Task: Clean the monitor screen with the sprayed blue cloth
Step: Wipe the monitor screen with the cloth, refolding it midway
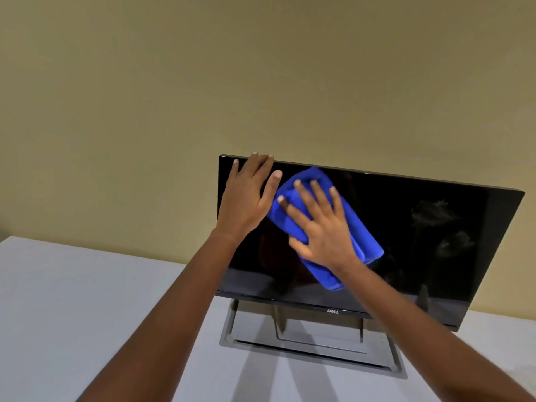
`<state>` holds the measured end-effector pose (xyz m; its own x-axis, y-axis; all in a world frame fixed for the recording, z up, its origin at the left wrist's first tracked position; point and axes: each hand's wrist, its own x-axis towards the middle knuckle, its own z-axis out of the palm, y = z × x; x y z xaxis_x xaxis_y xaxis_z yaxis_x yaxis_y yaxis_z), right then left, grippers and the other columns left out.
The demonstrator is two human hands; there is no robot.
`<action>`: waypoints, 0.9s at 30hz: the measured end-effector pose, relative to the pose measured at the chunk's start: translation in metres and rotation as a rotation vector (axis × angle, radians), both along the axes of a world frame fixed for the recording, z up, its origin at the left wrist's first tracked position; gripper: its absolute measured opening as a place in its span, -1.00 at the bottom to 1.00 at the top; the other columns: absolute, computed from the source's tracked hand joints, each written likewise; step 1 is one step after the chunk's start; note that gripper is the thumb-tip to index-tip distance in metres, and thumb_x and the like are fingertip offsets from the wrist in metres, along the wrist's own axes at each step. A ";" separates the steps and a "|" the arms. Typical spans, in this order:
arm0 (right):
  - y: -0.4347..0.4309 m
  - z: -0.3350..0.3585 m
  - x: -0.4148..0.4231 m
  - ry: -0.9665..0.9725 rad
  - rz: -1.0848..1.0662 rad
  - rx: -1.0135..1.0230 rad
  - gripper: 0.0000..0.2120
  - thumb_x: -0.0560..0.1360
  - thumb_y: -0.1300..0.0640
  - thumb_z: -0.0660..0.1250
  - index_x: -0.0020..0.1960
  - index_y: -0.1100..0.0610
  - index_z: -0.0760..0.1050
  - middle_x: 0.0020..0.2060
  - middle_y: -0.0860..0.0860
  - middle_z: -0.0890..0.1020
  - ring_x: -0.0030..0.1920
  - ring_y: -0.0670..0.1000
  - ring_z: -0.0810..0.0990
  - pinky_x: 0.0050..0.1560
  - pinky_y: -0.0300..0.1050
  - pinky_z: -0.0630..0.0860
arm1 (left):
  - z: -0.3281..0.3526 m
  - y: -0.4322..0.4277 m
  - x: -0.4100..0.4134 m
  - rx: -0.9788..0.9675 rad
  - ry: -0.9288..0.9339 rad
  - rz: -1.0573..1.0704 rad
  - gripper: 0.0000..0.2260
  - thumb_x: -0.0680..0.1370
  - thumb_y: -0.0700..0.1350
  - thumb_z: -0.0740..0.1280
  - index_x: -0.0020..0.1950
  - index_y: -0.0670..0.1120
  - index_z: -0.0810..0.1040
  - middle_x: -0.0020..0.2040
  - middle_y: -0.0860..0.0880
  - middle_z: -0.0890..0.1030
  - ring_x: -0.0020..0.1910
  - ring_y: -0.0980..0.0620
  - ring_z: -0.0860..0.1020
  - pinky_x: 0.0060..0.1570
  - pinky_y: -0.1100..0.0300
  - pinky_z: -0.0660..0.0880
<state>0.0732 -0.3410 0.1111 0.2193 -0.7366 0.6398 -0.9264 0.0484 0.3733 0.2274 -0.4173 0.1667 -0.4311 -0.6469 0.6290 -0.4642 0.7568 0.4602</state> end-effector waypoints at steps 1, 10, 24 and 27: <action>0.002 -0.015 0.004 0.030 0.029 0.046 -0.32 0.29 -0.12 0.28 0.40 -0.04 0.31 0.39 0.13 0.39 0.43 0.19 0.23 0.42 0.18 0.01 | 0.001 0.000 -0.001 -0.001 0.023 0.003 -0.53 0.57 0.02 -0.01 0.35 -0.19 0.41 0.34 -0.13 0.46 0.44 -0.07 0.30 0.47 0.01 0.04; 0.034 -0.120 0.026 0.457 0.133 0.589 -0.32 0.32 -0.23 0.34 0.39 -0.10 0.30 0.40 -0.05 0.39 0.40 0.05 0.35 0.48 0.10 0.03 | 0.000 -0.003 -0.001 0.004 0.112 0.031 -0.62 0.60 -0.10 -0.01 0.27 -0.17 0.49 0.24 -0.10 0.55 0.32 -0.04 0.43 0.44 0.10 0.13; 0.026 0.043 -0.076 0.003 -0.107 -0.128 -0.34 0.35 -0.19 0.21 0.41 -0.05 0.23 0.40 0.16 0.36 0.43 0.24 0.21 0.37 0.28 0.09 | -0.005 0.004 -0.010 -0.003 0.140 0.106 -0.62 0.59 -0.09 0.01 0.25 -0.16 0.51 0.19 -0.12 0.54 0.26 -0.06 0.44 0.46 0.10 0.02; 0.020 0.031 -0.066 -0.152 -0.176 -0.254 -0.37 0.38 -0.17 0.20 0.42 -0.02 0.23 0.41 0.19 0.33 0.42 0.29 0.22 0.36 0.30 0.18 | -0.007 0.002 -0.011 0.014 0.167 0.095 -0.62 0.59 -0.09 0.00 0.25 -0.16 0.51 0.20 -0.11 0.53 0.27 -0.04 0.43 0.47 0.11 0.00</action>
<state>0.0076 -0.3214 0.1423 -0.0091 -0.5673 0.8235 -0.9397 0.2865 0.1869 0.2160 -0.4154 0.1600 -0.2583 -0.6889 0.6773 -0.4498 0.7062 0.5468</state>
